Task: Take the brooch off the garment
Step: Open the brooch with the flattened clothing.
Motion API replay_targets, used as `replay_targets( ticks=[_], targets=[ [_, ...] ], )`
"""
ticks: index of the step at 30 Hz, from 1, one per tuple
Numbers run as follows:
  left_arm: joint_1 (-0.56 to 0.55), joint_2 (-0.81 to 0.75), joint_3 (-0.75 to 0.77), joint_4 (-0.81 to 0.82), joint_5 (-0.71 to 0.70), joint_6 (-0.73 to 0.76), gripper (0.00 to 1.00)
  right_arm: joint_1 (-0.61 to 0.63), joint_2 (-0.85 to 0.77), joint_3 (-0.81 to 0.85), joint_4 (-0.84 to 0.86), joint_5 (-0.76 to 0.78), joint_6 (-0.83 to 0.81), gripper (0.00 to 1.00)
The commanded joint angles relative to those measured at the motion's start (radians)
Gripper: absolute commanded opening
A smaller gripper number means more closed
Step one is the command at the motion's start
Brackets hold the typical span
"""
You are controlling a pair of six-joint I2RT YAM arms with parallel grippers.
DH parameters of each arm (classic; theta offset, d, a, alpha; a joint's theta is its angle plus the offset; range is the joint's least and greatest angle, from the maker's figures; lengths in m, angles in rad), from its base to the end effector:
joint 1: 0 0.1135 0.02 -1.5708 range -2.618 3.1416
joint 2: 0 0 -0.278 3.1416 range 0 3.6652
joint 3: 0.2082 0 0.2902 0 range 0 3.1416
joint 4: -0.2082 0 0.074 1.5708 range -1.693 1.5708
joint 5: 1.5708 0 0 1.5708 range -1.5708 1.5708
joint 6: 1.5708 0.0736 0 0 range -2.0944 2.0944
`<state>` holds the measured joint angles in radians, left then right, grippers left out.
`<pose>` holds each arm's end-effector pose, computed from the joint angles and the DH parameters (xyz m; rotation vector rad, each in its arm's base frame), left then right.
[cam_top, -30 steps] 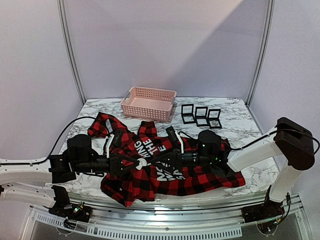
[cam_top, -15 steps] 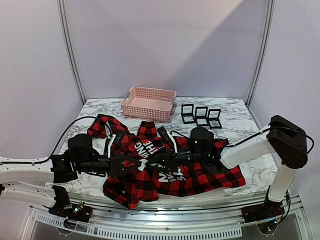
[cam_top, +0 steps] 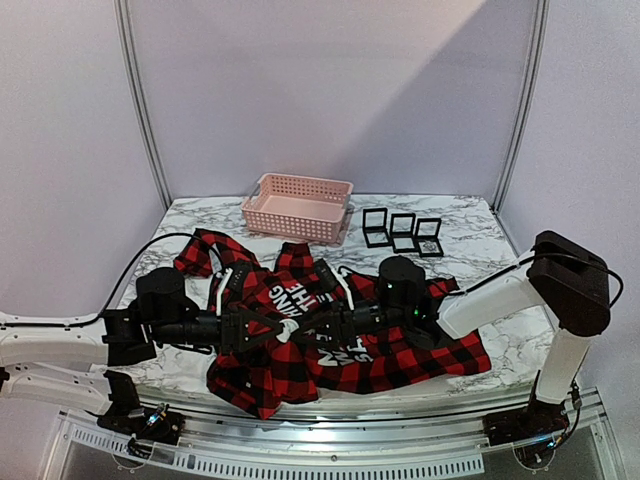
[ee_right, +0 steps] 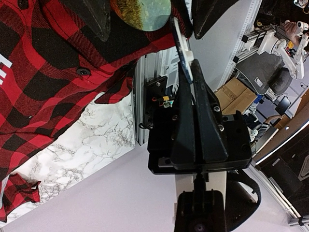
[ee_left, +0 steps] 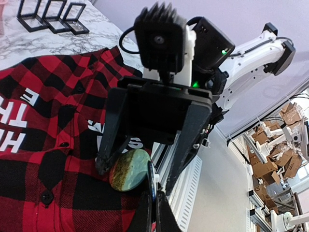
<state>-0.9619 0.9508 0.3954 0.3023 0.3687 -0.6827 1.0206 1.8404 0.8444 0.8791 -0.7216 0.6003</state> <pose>0.1324 -0.2362 0.2053 0.5811 1.9984 -1.4300 0.1819 0.3895 0.1607 -1.0285 1.7396 1.7330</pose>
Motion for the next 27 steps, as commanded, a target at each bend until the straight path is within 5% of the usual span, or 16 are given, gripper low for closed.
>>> replay_targets(
  ticks=[1,27],
  targets=[
    [-0.005,0.009,0.006,0.048,0.022,-0.004,0.0,0.004,0.034,0.027,-0.008,-0.018,0.002,0.55],
    [-0.004,0.022,0.013,0.069,0.055,-0.012,0.0,-0.009,0.114,0.048,0.118,-0.074,0.122,0.25]
  ],
)
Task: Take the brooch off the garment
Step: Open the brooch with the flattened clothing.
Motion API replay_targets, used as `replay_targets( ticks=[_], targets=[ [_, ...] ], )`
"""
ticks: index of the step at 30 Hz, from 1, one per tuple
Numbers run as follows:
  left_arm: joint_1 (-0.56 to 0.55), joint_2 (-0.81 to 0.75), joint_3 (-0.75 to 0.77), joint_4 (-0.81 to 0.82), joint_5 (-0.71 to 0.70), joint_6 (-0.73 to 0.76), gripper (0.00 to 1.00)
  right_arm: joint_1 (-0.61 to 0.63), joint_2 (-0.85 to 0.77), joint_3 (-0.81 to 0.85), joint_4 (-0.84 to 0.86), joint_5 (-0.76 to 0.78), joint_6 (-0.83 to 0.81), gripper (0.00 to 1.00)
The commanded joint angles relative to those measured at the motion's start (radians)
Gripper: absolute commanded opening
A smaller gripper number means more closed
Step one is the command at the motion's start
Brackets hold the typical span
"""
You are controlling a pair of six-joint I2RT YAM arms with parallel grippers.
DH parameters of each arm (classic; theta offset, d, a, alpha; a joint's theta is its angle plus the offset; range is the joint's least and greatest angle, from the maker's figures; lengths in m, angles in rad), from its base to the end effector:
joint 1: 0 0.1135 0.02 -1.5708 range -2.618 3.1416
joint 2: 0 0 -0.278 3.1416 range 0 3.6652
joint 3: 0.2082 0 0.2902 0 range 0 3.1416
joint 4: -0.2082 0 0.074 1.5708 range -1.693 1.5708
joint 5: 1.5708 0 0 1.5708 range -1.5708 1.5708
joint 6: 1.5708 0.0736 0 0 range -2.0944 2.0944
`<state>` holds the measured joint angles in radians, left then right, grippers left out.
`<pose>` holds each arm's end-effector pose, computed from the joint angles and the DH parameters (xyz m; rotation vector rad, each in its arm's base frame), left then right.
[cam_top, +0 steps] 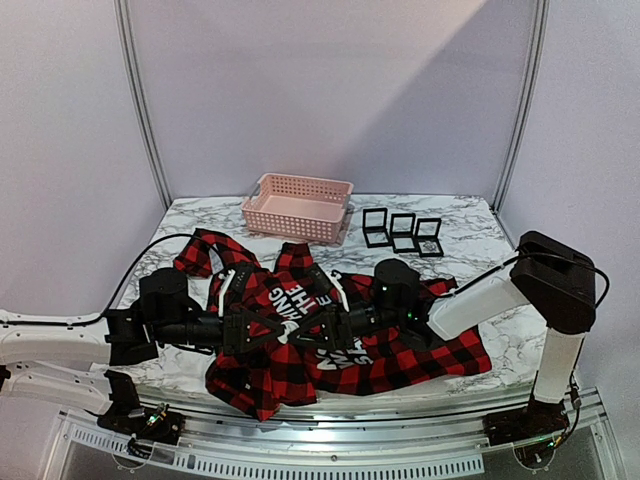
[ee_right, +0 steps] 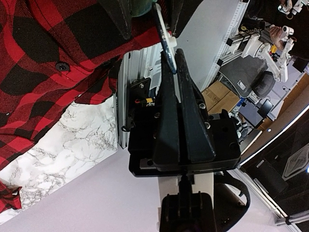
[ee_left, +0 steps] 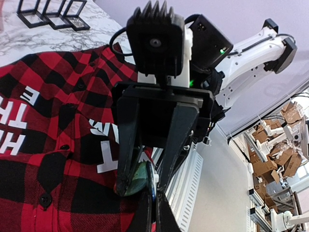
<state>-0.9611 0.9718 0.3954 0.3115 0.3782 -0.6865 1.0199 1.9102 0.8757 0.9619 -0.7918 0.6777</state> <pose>0.1332 -0.2381 0.2014 0.5849 2.0140 -1.4344 0.1829 0.3977 0.1531 -1.0431 1.7331 1.8366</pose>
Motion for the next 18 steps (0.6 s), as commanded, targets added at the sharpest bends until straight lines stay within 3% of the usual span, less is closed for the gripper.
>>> replay_targets(
  ticks=[1,18],
  targets=[
    [-0.005,0.001,0.011,0.061,0.047,-0.009,0.0,-0.01,0.049,0.017,0.04,-0.004,0.055,0.25],
    [-0.005,0.015,0.013,0.1,0.088,-0.026,0.0,-0.064,0.142,0.057,0.075,-0.02,0.211,0.19]
  ],
)
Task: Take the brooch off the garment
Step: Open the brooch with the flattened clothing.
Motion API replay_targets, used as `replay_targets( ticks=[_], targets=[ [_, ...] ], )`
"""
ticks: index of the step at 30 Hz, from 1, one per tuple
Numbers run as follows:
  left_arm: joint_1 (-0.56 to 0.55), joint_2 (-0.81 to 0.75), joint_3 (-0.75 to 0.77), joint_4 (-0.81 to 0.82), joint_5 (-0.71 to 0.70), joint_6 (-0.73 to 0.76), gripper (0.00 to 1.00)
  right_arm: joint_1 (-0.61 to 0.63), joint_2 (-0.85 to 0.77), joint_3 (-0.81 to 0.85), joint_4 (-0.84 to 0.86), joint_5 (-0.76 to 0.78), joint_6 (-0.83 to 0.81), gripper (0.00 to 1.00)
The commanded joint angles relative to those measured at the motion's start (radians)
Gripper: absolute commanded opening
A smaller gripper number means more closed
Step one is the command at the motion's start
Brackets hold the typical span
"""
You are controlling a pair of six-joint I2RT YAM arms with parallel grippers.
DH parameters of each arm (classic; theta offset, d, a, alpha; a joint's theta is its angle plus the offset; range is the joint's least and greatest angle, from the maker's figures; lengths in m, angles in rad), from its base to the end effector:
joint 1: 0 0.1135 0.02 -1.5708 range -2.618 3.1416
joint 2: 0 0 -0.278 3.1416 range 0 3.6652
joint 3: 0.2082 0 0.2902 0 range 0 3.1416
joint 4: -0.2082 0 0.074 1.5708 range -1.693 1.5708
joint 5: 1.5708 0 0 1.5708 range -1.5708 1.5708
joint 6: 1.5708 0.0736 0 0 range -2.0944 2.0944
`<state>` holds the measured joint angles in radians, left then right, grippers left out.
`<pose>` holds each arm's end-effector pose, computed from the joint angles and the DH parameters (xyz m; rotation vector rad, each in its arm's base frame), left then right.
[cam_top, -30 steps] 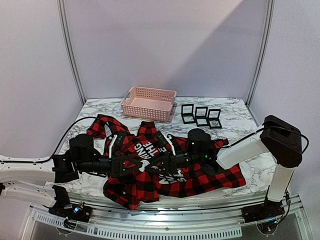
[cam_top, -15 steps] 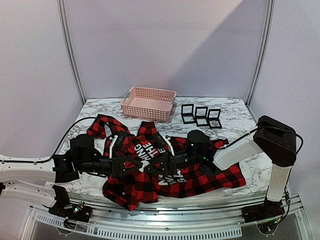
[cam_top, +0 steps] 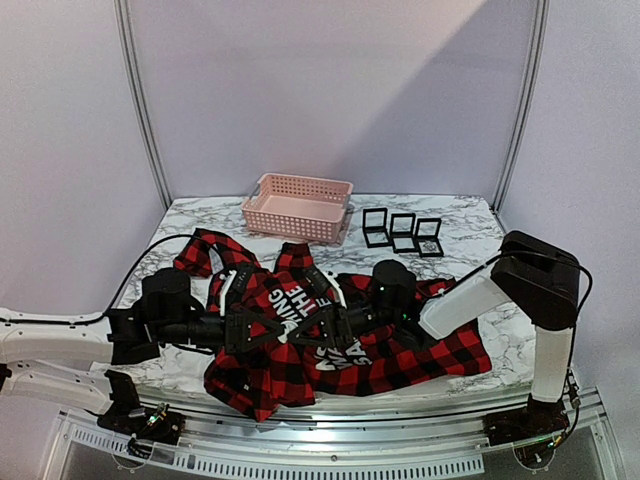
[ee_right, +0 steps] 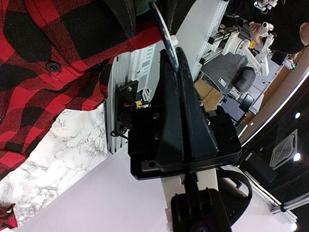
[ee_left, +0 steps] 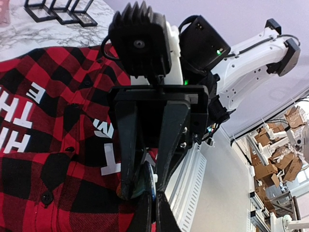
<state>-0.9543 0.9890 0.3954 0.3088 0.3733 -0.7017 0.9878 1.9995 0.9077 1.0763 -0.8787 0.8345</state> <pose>0.1359 -0.2382 0.1966 0.5590 2.0448 -1.4264 0.1953 0.3990 0.1401 -0.9969 1.7820 1.9756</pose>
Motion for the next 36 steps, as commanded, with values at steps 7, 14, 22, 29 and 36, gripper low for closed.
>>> replay_targets(
  ticks=[7,14,22,29,36],
  targets=[
    [-0.013,0.014,0.017,0.114,0.107,-0.015,0.0,-0.039,0.077,0.05,-0.08,0.07,0.067,0.19],
    [-0.011,0.011,0.01,0.111,0.077,-0.021,0.0,-0.039,0.068,0.028,-0.048,0.052,0.046,0.21],
    [0.034,-0.027,-0.042,0.087,0.02,-0.044,0.0,-0.038,-0.055,-0.091,0.056,0.05,0.019,0.4],
    [0.04,-0.036,-0.056,0.088,0.03,-0.051,0.0,-0.039,-0.209,-0.137,-0.072,0.099,-0.079,0.53],
    [0.04,-0.027,-0.056,0.105,0.059,-0.046,0.0,-0.033,-0.251,-0.036,-0.439,0.236,-0.275,0.44]
  ],
)
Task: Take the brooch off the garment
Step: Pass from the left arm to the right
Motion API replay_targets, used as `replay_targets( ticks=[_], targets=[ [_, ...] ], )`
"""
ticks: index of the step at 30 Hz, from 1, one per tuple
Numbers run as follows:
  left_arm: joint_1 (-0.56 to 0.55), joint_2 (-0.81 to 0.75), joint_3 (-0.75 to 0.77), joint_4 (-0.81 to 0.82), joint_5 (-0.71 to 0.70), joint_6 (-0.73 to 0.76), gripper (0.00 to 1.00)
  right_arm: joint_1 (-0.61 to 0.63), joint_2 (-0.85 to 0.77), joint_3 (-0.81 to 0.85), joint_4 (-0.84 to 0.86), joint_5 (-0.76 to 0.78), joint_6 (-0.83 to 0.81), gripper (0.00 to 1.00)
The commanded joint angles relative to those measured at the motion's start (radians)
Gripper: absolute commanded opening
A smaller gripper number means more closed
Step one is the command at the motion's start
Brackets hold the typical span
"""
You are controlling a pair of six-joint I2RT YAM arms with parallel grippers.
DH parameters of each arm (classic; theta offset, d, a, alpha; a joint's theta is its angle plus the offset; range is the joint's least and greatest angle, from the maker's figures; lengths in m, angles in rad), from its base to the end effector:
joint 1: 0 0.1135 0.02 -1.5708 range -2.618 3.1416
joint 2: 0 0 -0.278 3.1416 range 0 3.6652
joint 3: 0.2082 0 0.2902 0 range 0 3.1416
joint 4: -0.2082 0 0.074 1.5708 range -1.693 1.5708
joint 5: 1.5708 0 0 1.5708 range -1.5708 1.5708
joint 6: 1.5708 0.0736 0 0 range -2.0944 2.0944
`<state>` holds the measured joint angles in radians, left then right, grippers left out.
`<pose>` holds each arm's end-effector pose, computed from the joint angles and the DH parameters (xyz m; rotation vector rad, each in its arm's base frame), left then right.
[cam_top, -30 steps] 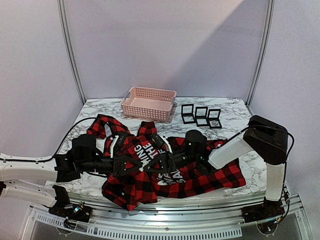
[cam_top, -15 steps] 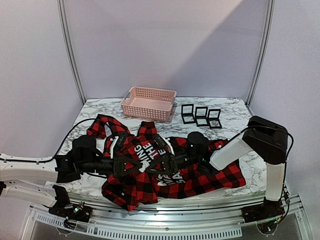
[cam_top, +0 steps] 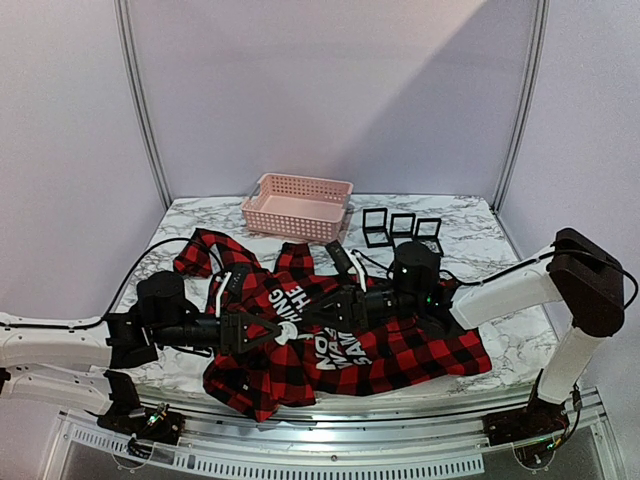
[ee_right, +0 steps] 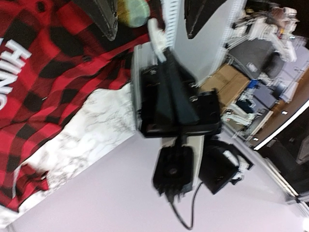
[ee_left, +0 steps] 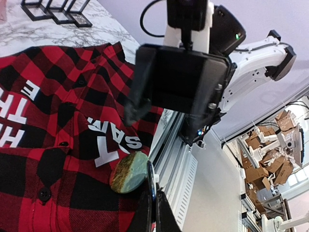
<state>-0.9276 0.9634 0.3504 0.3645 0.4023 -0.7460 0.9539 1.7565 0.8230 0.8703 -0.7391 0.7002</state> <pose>0.1361 -0.2297 0.1926 0.5141 2.0292 -1.4766 0.2006 0.3685 0.1861 -0.9073 1.7617 1.7750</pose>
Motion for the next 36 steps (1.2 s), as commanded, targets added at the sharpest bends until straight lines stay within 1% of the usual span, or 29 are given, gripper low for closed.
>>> replay_targets(
  ticks=[1,4,8,14,18,20,24,29,36],
  targets=[
    [0.013,0.001,-0.011,0.051,0.032,-0.002,0.0,0.001,-0.006,0.052,-0.243,0.099,-0.158,0.43],
    [0.013,0.006,-0.011,0.061,0.04,-0.004,0.0,0.005,0.006,0.071,-0.265,0.079,-0.177,0.41],
    [0.013,0.024,-0.009,0.072,0.05,-0.007,0.0,0.027,0.024,0.101,-0.301,0.069,-0.218,0.34],
    [0.015,0.035,-0.004,0.067,0.047,-0.007,0.0,0.031,0.022,0.091,-0.25,0.035,-0.204,0.32],
    [0.016,0.036,-0.002,0.056,0.032,-0.007,0.0,0.031,0.022,0.086,-0.233,0.011,-0.19,0.27],
    [0.019,0.04,-0.003,0.051,0.033,-0.007,0.0,0.031,0.021,0.079,-0.226,0.004,-0.187,0.26],
    [0.023,0.04,-0.005,0.046,0.027,-0.013,0.0,0.032,0.01,0.067,-0.216,-0.005,-0.178,0.26],
    [0.031,0.043,-0.004,0.027,0.019,-0.016,0.0,0.035,0.013,0.066,-0.204,-0.013,-0.176,0.28],
    [0.038,0.047,-0.001,0.006,0.009,-0.018,0.0,0.041,0.029,0.075,-0.204,-0.03,-0.174,0.28]
  ],
)
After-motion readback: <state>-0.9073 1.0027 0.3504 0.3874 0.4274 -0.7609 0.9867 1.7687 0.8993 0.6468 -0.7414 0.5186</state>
